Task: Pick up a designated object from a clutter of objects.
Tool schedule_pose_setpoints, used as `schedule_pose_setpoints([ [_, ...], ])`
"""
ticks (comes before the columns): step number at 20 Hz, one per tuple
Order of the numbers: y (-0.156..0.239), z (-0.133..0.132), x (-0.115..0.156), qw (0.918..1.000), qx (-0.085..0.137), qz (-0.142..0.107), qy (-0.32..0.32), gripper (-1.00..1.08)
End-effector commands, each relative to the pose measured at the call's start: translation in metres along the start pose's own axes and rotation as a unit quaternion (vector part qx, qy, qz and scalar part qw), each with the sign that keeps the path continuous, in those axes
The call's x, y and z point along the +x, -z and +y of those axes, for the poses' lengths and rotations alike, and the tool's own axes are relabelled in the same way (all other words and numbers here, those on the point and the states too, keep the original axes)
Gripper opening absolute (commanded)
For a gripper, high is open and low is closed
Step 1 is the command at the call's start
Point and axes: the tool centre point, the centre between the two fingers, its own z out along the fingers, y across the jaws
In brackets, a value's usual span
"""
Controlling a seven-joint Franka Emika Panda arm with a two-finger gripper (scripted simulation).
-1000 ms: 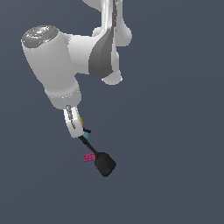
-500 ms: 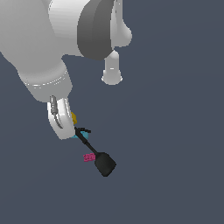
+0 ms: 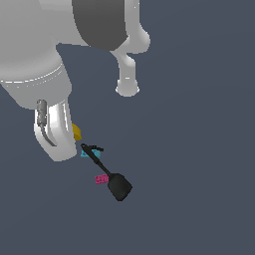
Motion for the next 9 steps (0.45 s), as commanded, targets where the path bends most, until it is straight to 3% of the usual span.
schedule_pose_setpoints([
  [1, 0.0060, -0.0033, 0.0017, 1.0000, 0.000, 0.000, 0.000, -1.00],
  [9, 0.0130, -0.0073, 0.0036, 1.0000, 0.000, 0.000, 0.000, -1.00],
])
